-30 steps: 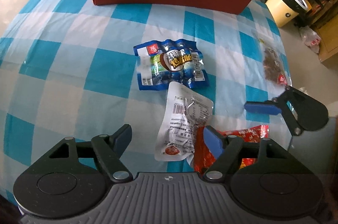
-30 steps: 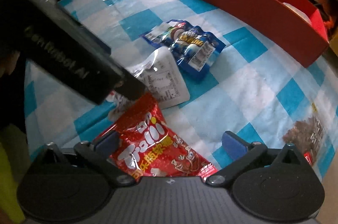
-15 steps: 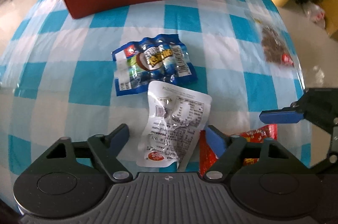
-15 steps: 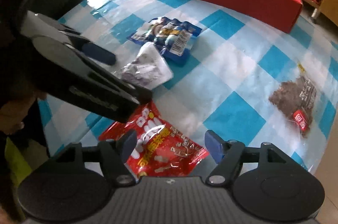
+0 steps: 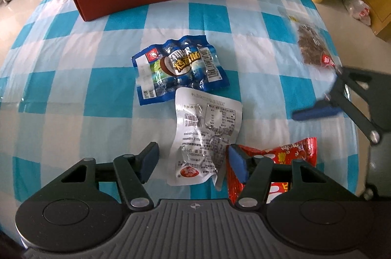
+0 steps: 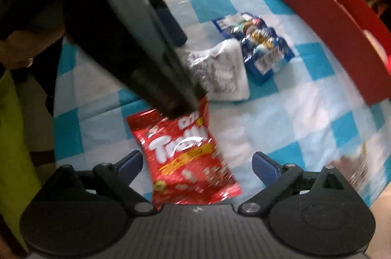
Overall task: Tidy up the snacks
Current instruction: 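Grasp the red Trolli gummy packet with the right gripper, then grasp the white foil sachet with the left gripper while the right holds the Trolli packet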
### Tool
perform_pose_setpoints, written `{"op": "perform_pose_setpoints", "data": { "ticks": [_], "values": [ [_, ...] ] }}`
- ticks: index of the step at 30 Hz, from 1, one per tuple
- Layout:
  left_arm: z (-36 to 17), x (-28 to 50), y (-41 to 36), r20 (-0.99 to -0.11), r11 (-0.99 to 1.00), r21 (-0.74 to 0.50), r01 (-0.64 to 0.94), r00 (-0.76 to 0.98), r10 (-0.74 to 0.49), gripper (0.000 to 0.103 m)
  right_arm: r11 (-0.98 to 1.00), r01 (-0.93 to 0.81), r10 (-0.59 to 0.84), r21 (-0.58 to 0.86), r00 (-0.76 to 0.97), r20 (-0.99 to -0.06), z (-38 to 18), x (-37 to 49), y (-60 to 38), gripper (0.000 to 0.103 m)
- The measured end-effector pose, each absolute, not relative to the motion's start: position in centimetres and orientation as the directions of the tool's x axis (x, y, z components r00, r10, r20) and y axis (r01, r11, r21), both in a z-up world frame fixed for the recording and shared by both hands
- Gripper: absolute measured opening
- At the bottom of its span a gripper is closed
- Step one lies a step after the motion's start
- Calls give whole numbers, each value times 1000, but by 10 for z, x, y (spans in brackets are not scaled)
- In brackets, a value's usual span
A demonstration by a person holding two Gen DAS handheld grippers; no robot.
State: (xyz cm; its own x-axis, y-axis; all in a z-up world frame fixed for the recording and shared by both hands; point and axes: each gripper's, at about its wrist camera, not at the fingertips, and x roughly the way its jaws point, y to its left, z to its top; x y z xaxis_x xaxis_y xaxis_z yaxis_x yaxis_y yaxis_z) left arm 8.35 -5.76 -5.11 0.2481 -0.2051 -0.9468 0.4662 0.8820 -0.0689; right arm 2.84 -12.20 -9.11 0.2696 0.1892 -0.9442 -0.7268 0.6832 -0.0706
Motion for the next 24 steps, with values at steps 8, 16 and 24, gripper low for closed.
{"op": "perform_pose_setpoints", "data": {
  "ticks": [8,16,24],
  "values": [
    [-52,81,-54,-946,874,-77,479,243,-216,78,729,-683,218,-44,292,-931,-108,28,-123,103],
    [-55,77,-66,-949,862,20,507,280,-143,75,790,-611,194,-54,331,-924,-104,19,-127,80],
    [-47,85,-42,-951,902,-41,431,259,-167,50,856,-516,213,8,339,-916,-100,11,-146,63]
  ]
}}
